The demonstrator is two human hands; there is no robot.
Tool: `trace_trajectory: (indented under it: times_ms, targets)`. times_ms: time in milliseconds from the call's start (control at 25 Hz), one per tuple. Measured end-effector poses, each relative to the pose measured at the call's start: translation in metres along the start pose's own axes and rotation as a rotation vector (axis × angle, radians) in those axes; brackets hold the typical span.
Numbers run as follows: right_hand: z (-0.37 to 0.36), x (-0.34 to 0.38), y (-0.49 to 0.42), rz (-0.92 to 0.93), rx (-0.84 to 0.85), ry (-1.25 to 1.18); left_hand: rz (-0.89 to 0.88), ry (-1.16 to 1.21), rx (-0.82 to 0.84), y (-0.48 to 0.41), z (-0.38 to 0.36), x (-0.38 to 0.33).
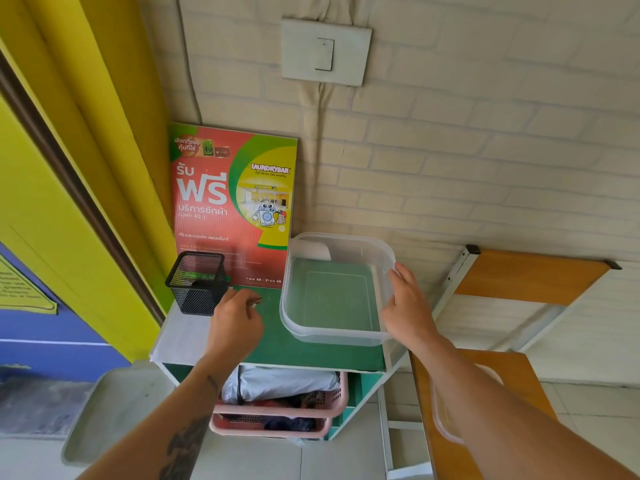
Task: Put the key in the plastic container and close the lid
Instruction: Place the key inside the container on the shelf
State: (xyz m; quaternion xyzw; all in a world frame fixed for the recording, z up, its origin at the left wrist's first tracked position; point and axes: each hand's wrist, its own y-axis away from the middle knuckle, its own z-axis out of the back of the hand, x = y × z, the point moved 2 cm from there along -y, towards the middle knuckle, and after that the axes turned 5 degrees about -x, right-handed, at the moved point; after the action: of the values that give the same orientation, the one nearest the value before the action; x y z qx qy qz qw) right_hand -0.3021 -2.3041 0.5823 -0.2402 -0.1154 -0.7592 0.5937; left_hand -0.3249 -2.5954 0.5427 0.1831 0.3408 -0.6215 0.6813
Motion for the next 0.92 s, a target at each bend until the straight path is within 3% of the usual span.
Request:
trace_trajectory:
  times_ms: [320, 520, 920]
  targets:
    - [-0.004, 0.001, 0.002, -0.023, -0.014, 0.055, 0.052, 0.232, -0.084, -0.018, 0.01, -0.062]
    - [0.0, 0.005, 0.005, -0.019, -0.01, 0.072, 0.055, 0.245, 0.018, -0.024, 0.008, -0.093]
    - [0.004, 0.011, 0.007, -0.006, 0.029, 0.103, 0.003, 0.032, 0.362, -0.027, -0.042, -0.126]
